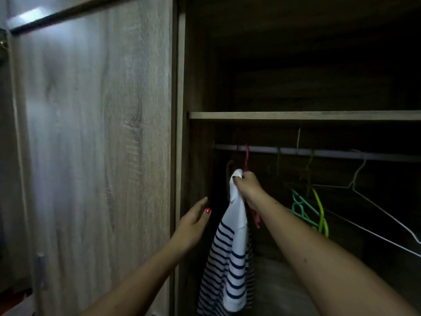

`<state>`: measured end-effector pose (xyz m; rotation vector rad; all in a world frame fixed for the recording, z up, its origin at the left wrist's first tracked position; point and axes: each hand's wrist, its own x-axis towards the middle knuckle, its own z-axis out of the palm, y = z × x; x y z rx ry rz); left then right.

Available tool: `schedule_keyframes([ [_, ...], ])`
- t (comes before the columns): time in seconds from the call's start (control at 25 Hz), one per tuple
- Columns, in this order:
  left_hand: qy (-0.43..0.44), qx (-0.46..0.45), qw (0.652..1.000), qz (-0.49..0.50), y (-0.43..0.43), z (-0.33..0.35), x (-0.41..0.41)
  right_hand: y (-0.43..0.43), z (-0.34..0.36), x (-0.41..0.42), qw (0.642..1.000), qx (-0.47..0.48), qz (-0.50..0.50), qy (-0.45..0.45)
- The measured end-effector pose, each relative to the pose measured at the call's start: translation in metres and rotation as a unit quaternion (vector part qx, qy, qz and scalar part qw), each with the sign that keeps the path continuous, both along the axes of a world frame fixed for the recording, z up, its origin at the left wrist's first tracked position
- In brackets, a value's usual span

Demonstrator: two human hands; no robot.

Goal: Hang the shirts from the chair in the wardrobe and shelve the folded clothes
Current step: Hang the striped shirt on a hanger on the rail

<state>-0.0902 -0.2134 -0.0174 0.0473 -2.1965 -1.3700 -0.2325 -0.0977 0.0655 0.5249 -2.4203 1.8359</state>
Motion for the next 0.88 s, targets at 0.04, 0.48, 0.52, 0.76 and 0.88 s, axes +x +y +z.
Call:
schedule_keyframes([
  [0.04, -0.005, -0.002, 1.0, 0.003, -0.003, -0.003, -0.001, -0.001, -0.004, -0.003, 1.0, 0.023, -0.006, 0.007],
  [0.48, -0.019, 0.013, 1.0, 0.01, 0.0, -0.009, 0.0, 0.011, -0.038, 0.019, 0.963, 0.157, -0.008, 0.22],
  [0.52, -0.016, 0.015, 1.0, 0.01, 0.002, -0.008, 0.003, 0.017, -0.039, 0.028, 0.956, 0.156, -0.001, 0.247],
  [0.76, 0.047, 0.029, 0.998, 0.035, 0.0, -0.009, 0.037, 0.02, -0.055, 0.078, 0.91, 0.088, 0.088, 0.395],
  [0.88, 0.101, 0.075, 0.989, 0.075, -0.014, -0.02, 0.079, -0.008, -0.065, 0.112, 0.888, 0.036, 0.172, 0.425],
])
